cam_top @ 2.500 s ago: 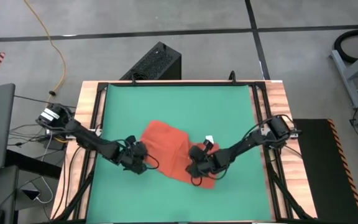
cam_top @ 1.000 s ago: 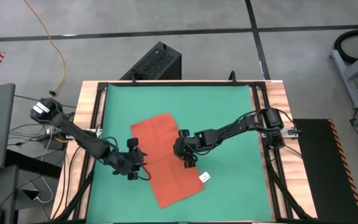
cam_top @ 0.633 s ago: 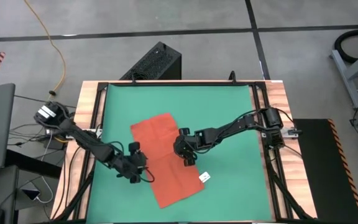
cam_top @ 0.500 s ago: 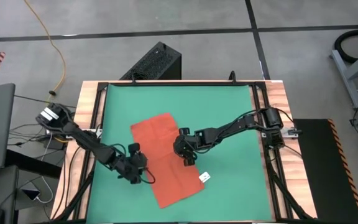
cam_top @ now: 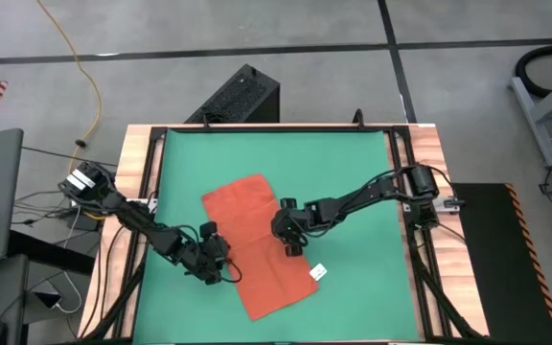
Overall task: Roll towel into tight, uniform cylinder
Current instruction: Roll the orange towel
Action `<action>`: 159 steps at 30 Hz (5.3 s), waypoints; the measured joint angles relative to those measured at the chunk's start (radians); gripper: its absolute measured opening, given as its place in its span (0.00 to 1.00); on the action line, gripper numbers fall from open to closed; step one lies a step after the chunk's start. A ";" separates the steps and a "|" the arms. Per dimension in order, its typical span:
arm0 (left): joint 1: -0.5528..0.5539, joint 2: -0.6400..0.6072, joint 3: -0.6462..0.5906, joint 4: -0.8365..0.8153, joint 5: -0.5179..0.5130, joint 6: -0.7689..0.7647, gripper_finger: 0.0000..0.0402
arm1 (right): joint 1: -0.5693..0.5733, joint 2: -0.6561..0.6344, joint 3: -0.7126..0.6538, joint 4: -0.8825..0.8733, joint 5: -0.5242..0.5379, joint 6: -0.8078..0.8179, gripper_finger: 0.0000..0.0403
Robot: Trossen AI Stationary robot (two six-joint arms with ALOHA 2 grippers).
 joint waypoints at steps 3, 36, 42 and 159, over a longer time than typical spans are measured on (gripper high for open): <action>0.001 0.000 0.000 -0.005 0.003 -0.007 0.46 | 0.000 0.000 -0.001 0.003 0.010 0.000 0.40; 0.053 -0.028 0.313 -0.647 -0.296 0.258 0.00 | 0.029 0.004 0.201 -0.057 0.379 0.031 0.01; 0.165 -0.083 0.325 -0.718 -0.417 0.427 0.00 | 0.003 0.004 0.239 -0.060 0.528 -0.030 0.01; 0.167 -0.352 -0.069 0.051 0.190 0.666 0.22 | 0.326 -0.192 -0.165 0.154 0.425 0.367 0.41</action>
